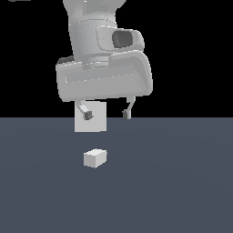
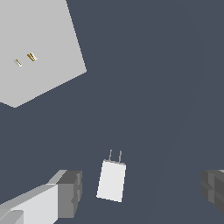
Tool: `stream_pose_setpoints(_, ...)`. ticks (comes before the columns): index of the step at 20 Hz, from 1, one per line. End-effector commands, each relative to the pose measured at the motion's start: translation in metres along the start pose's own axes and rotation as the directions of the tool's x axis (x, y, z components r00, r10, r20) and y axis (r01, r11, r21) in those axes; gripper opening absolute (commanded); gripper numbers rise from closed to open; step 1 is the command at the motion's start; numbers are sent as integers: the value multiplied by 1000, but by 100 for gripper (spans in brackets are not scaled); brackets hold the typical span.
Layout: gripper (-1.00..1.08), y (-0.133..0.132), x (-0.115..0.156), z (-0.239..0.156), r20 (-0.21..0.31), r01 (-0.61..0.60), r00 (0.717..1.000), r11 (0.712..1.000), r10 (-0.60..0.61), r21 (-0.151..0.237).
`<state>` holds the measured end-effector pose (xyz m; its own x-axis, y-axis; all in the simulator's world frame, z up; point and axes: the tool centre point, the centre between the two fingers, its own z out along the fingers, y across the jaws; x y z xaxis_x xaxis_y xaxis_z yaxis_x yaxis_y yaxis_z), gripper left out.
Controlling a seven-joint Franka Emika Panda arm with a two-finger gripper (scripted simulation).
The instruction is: Plug the charger into the wall socket.
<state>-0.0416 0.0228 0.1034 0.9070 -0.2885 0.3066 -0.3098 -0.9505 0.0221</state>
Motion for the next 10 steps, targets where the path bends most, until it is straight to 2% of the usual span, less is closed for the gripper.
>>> stream_pose_setpoints(1,100,-3,-4,4,-23,-23,999,1000,23,-4)
stream_pose_setpoints(10,100,-11,-16,17,-100,-98,990,995,96,-20)
